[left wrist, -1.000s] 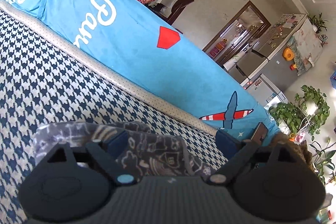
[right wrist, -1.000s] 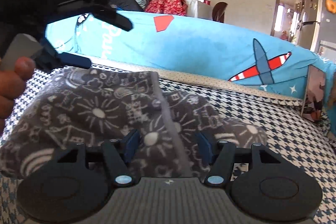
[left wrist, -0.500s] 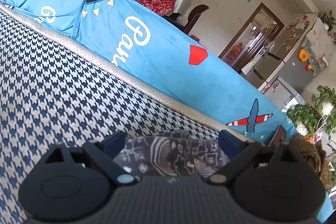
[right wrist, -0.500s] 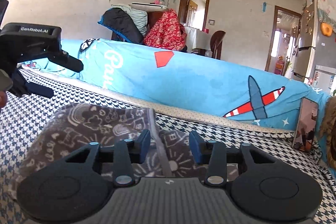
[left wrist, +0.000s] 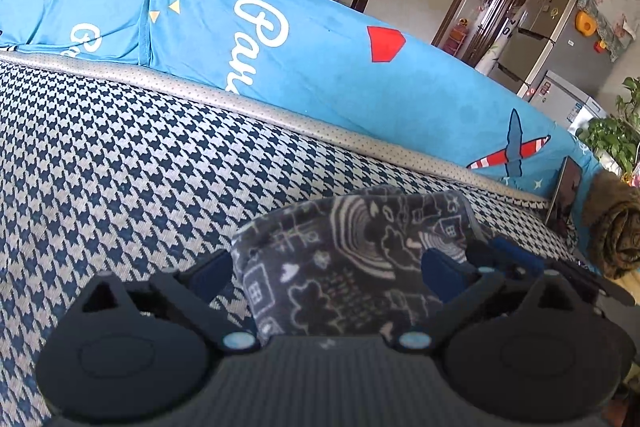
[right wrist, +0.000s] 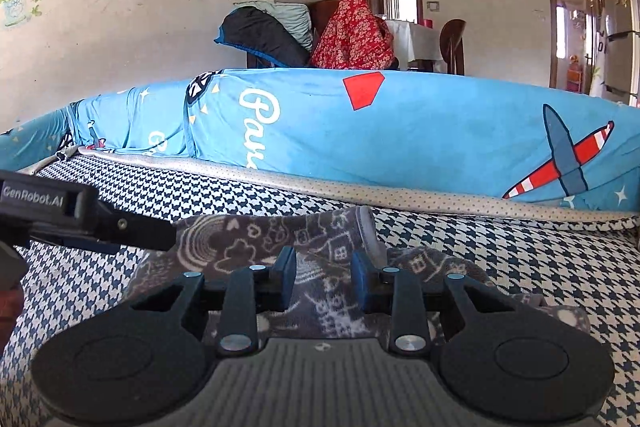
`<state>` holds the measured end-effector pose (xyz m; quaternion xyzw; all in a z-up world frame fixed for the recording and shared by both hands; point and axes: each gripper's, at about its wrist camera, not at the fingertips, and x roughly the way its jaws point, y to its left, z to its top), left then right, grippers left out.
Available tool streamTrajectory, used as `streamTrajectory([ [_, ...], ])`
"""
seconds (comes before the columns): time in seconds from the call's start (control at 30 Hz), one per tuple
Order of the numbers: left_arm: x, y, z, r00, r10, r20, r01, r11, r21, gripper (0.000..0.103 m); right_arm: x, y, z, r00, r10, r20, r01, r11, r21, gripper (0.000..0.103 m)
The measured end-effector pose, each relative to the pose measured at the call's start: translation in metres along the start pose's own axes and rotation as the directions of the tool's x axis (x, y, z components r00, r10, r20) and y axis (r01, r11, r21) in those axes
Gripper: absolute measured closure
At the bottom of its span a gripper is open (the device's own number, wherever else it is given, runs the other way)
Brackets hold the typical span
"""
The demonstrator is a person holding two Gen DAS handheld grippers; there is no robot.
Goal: Fold clothes
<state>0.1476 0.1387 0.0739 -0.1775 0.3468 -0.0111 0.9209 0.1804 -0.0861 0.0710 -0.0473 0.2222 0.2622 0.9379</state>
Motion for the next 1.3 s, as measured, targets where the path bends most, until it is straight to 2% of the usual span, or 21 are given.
streamTrajectory([
  [0.1,0.006,-0.002,-0.003,1.000,0.009,-0.027,-0.009,1.000,0.016,0.000,0.010,0.001,0.002,1.000,0.017,0.010,-0.017,1.000,-0.012,0.074],
  [0.23,0.015,0.000,-0.007,0.997,0.033,-0.063,-0.032,0.999,0.018,0.000,0.032,0.000,0.002,0.999,0.011,-0.033,-0.011,1.000,-0.011,0.074],
  [0.43,0.018,0.002,-0.009,0.996,0.039,-0.084,-0.037,0.999,0.021,0.000,0.064,-0.014,0.003,0.993,0.021,-0.112,-0.011,0.996,0.088,0.074],
  [0.8,0.012,0.002,-0.012,0.995,0.025,-0.098,-0.020,0.998,0.051,0.000,0.094,-0.018,-0.001,0.989,0.011,-0.150,0.006,0.994,0.113,0.073],
  [1.03,0.015,-0.008,-0.017,0.993,0.032,-0.118,-0.021,0.995,0.100,0.000,0.088,-0.020,0.003,0.984,0.024,-0.174,-0.001,0.992,0.129,0.071],
  [1.2,0.019,-0.011,-0.020,0.991,0.041,-0.128,-0.027,0.994,0.109,0.000,0.062,-0.033,0.018,0.981,0.086,-0.174,-0.048,0.976,0.211,0.062],
  [1.3,0.018,-0.011,-0.020,0.992,0.044,-0.116,-0.032,0.994,0.104,0.000,0.044,-0.036,0.020,0.980,0.094,-0.177,-0.059,0.980,0.191,0.061],
])
